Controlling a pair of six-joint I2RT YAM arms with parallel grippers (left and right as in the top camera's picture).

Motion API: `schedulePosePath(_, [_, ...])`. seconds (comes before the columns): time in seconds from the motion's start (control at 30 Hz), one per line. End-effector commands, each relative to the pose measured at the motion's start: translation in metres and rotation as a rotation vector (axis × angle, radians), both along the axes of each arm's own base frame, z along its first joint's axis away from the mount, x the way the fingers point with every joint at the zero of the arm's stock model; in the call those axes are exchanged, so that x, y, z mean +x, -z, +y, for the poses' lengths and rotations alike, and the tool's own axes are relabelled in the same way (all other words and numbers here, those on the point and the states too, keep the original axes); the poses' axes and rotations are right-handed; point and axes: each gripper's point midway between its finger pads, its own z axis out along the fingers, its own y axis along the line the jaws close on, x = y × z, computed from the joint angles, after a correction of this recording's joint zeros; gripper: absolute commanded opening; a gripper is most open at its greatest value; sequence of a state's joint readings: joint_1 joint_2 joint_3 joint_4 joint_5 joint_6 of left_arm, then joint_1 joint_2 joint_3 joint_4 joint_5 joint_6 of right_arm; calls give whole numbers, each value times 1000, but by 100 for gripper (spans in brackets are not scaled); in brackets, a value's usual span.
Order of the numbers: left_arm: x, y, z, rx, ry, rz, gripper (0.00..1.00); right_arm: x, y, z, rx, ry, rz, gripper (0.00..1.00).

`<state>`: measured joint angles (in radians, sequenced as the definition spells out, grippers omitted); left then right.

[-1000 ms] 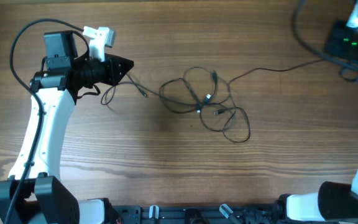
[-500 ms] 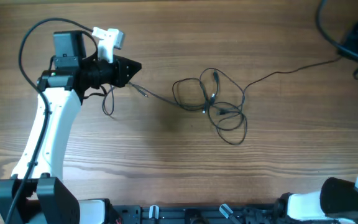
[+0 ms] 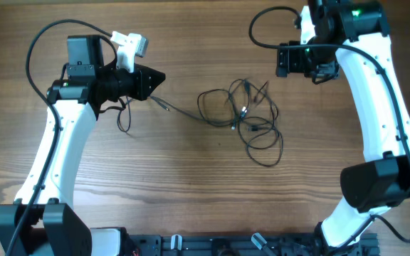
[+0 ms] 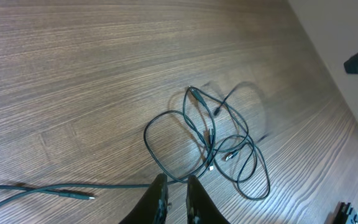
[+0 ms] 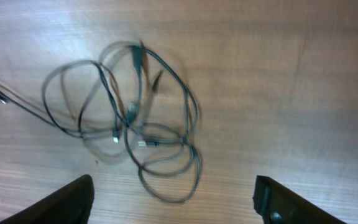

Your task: Untangle cables

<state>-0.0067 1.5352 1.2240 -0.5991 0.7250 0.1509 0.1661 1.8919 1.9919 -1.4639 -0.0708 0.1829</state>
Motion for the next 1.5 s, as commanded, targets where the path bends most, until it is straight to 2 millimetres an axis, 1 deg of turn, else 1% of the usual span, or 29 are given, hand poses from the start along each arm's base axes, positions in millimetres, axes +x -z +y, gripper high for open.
schedulePosePath(0.0, [1,-1,0,5,-5,-2,12,-9,12,-5,-41,72,67,93])
schedulePosePath(0.07, [1,0,0,5,-5,0,12,-13,16,-4,-71,96,83,95])
schedulePosePath(0.2, [1,0,0,6,-5,-1,12,-18,25,3,-157,44,67,95])
schedulePosePath(0.23, [1,0,0,6,-5,-1,12,-15,26,6,-163,22,40,95])
schedulePosePath(0.27, [1,0,0,6,-5,-1,12,-5,25,12,-162,-1,-31,95])
schedulePosePath(0.3, [1,0,0,6,-5,-2,12,10,18,20,-141,-22,-127,95])
schedulePosePath(0.37, [1,0,0,6,-5,-2,12,40,-3,28,-103,-13,-296,99])
schedulePosePath(0.4, [1,0,0,6,-5,-1,12,66,-22,35,-77,-25,-429,100])
schedulePosePath(0.43, [1,0,1,9,-7,-1,13,80,-34,37,-85,-49,-507,100])
schedulePosePath(0.47, [1,0,1,9,-7,2,13,86,-38,33,-118,-53,-537,100])
schedulePosePath(0.53, [0,1,1,9,-7,6,13,88,-40,20,-206,-58,-549,100])
schedulePosePath(0.63, [2,-1,1,11,-5,-9,13,76,-36,-3,-307,-25,-498,100])
schedulePosePath(0.7, [4,-2,1,11,-5,-19,13,72,-38,-9,-331,-37,-490,100])
schedulePosePath(0.77, [5,0,4,26,-17,-15,13,63,-38,-14,-338,-39,-461,100])
schedulePosePath(0.83, [6,4,8,53,-38,-11,13,51,-34,-19,-347,-35,-413,100])
schedulePosePath(0.87, [7,6,11,70,-50,-10,13,44,-33,-26,-366,-28,-397,100])
schedulePosePath(0.93, [7,7,13,94,-39,-24,13,32,-41,-38,-382,-3,-413,100])
schedulePosePath(1.0, [6,8,13,110,-18,-38,14,5,-55,-54,-372,30,-454,100])
schedulePosePath(1.07, [7,8,13,117,-9,-52,14,-19,-60,-59,-335,36,-479,100])
schedulePosePath(1.1, [8,6,13,117,-10,-59,14,-35,-58,-59,-308,28,-478,100])
schedulePosePath(1.13, [9,5,12,116,-10,-67,14,-56,-52,-60,-292,31,-463,100])
schedulePosePath(1.17, [10,5,12,116,-10,-72,14,-73,-43,-61,-276,34,-439,100])
schedulePosePath(1.23, [10,5,13,116,-10,-71,14,-100,-24,-61,-246,51,-376,100])
schedulePosePath(1.27, [9,6,13,116,-10,-66,14,-110,-16,-57,-214,42,-360,100])
schedulePosePath(1.3, [8,6,12,116,-9,-62,14,-115,-12,-57,-205,41,-357,100])
schedulePosePath(1.4, [6,8,12,116,-9,-50,14,-131,-11,-58,-185,62,-352,100])
schedulePosePath(1.47, [7,7,13,117,-9,-54,14,-140,-7,-56,-162,77,-316,100])
